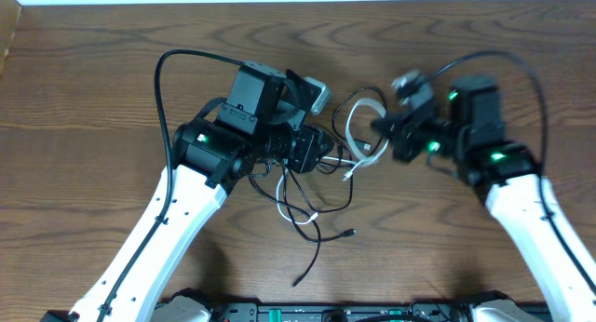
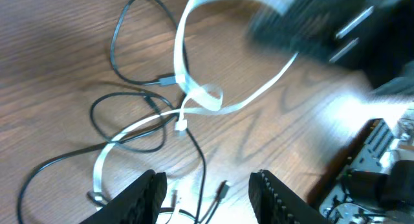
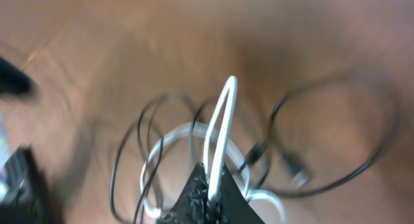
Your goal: Untangle cables
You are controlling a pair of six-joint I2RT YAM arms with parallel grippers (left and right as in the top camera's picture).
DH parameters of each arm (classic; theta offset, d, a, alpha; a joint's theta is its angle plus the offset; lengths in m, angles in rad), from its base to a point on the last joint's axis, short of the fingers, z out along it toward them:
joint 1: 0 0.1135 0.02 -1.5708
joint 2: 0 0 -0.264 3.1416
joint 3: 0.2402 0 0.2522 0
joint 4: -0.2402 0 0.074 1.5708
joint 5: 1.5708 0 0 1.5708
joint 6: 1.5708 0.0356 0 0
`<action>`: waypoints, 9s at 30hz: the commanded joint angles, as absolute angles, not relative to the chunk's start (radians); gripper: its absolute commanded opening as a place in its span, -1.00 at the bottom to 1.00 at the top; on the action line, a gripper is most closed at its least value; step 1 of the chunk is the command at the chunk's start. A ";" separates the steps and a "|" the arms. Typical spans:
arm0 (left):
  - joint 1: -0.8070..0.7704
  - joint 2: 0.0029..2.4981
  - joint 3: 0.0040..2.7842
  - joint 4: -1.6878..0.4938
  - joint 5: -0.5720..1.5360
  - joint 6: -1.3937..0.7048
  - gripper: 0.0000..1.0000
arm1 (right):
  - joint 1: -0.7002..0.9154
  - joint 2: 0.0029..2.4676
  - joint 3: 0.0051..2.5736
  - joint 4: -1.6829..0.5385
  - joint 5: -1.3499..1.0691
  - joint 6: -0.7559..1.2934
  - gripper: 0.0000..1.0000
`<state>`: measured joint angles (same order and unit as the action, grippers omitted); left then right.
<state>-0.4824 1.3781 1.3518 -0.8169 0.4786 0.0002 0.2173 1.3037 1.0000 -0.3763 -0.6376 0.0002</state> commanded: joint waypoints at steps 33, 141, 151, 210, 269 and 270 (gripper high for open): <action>-0.481 1.412 1.347 -0.886 0.256 0.003 -0.10 | -0.258 1.157 1.316 -0.402 0.213 0.099 -0.98; -0.155 1.420 1.345 -1.108 -0.078 -0.372 0.22 | 0.682 2.018 1.316 -0.626 -0.160 0.060 -0.98; -0.155 1.420 1.345 -1.115 -0.078 -0.372 0.22 | 0.527 1.789 1.523 -0.797 -0.163 0.066 -0.98; -0.155 1.420 1.345 -1.111 -0.060 -0.372 0.22 | -0.139 1.372 1.645 -0.787 0.668 0.126 -0.98; -0.156 1.420 1.345 -1.114 -0.014 -0.372 0.24 | 0.088 1.921 1.621 -0.931 -0.066 -0.055 0.50; -0.156 1.420 1.345 -1.114 -0.004 -0.372 0.23 | 0.097 1.940 1.621 -0.922 -0.012 -0.011 0.53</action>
